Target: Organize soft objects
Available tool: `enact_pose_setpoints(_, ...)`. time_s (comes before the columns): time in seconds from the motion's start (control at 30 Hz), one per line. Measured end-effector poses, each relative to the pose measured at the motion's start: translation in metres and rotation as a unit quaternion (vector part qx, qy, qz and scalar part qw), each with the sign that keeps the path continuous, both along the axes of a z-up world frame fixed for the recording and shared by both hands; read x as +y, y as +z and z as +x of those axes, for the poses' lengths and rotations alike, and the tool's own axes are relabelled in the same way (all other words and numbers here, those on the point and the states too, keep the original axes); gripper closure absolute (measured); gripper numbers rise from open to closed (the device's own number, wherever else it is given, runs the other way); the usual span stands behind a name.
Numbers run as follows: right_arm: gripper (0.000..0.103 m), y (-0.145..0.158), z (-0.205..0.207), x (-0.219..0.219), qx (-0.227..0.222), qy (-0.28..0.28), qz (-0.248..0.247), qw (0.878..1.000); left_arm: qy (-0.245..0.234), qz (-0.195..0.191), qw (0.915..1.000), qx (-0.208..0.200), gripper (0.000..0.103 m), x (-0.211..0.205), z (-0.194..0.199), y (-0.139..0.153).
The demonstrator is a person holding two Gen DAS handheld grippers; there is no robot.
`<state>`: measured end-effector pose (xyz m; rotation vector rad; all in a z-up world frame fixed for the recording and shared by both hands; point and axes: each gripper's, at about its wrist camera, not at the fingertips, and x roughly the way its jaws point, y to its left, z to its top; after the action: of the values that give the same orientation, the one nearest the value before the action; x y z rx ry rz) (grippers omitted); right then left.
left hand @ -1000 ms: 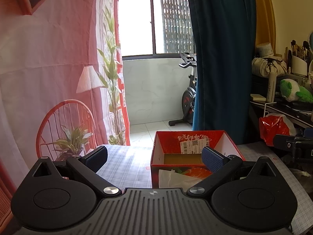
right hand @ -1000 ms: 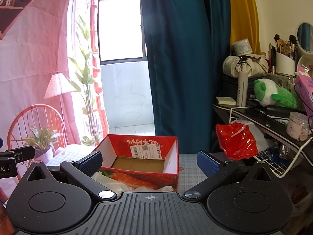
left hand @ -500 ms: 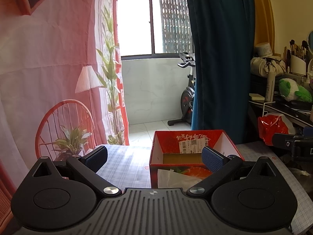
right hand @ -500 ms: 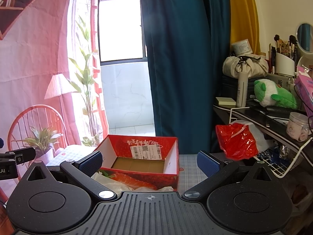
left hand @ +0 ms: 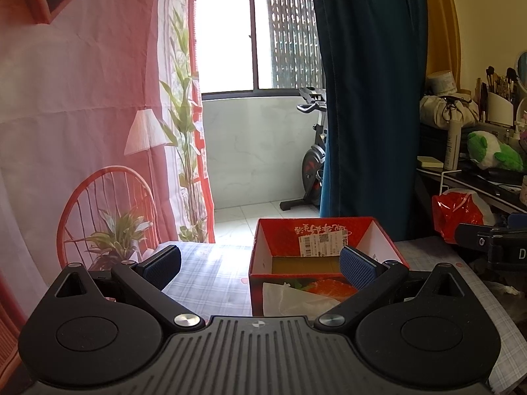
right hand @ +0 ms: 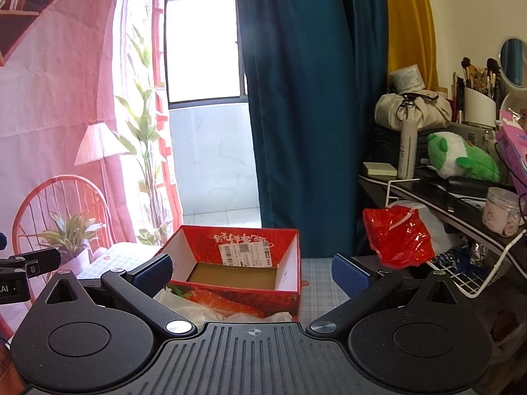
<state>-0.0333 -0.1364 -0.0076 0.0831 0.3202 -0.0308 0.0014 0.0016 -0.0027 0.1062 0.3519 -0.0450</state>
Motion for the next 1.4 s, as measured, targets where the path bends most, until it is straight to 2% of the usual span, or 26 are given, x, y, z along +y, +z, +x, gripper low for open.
enact_pose_setpoints(0.6, 0.0, -0.004, -0.001, -0.004, -0.011, 0.005, 0.013, 1.0, -0.004, 0.006, 1.0, -0.005, 0.0, -0.004, 0.0, -0.008)
enact_pose_setpoints(0.77, 0.0, -0.021, 0.002, -0.008, -0.019, 0.014, 0.019, 1.0, -0.001, -0.009, 0.9999, -0.012, 0.0, 0.003, 0.006, -0.018)
enact_pose_setpoints(0.93, 0.0, -0.053, 0.007, -0.007, -0.028, 0.044, 0.036, 0.998, -0.003, -0.014, 0.9998, -0.014, 0.0, 0.007, 0.014, -0.039)
enact_pose_setpoints(1.07, 0.0, -0.079, 0.015, -0.003, -0.014, 0.047, 0.043, 0.998, -0.016, 0.001, 0.9995, 0.027, 0.0, 0.007, 0.026, -0.061)
enact_pose_setpoints(1.13, 0.0, -0.09, 0.02, 0.002, 0.006, 0.048, 0.038, 0.998, -0.026, -0.009, 0.9979, 0.058, 0.0, 0.011, 0.033, -0.073)
enact_pose_setpoints(1.2, 0.0, -0.103, 0.026, 0.01, 0.037, 0.079, 0.027, 0.996, -0.035, -0.031, 0.9955, 0.083, 0.0, 0.019, 0.039, -0.084)
enact_pose_setpoints(1.27, 0.0, -0.114, 0.029, 0.017, 0.058, 0.085, 0.013, 0.995, -0.035, -0.039, 0.994, 0.096, 0.0, 0.025, 0.043, -0.094)
enact_pose_setpoints(1.33, 0.0, -0.124, 0.031, 0.023, 0.071, 0.081, 0.001, 0.994, -0.028, -0.031, 0.9939, 0.102, 0.0, 0.029, 0.045, -0.102)
enact_pose_setpoints(1.4, 0.0, -0.136, 0.029, 0.026, 0.083, 0.082, 0.01, 0.993, -0.029, -0.02, 0.9936, 0.108, 0.0, 0.03, 0.044, -0.111)
